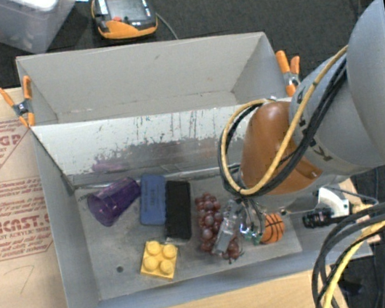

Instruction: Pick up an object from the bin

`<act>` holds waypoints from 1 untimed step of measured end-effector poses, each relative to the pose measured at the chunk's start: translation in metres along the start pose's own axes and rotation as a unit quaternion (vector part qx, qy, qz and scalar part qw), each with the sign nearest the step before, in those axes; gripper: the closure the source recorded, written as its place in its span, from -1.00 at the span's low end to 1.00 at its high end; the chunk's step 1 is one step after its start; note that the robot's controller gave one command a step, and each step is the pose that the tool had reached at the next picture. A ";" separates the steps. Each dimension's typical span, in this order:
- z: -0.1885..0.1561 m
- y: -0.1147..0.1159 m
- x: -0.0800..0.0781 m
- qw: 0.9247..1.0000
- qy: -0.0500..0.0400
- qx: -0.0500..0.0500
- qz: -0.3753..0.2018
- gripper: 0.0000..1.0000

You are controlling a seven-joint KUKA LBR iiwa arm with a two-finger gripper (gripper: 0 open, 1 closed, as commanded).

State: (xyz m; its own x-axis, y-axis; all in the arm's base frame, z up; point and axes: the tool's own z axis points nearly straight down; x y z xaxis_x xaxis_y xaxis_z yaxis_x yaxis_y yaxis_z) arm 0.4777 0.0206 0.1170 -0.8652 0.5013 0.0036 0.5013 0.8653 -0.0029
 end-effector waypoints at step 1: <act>-0.041 0.001 0.000 1.000 0.000 0.000 0.000 1.00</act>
Offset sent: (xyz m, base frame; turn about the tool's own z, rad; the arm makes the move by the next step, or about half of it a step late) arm -0.0008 0.0003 0.0821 -0.0005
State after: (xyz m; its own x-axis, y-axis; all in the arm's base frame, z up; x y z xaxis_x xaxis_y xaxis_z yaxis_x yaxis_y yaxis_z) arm 0.4784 0.0210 0.1581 -0.8654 0.5010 0.0026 0.5010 0.8654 -0.0024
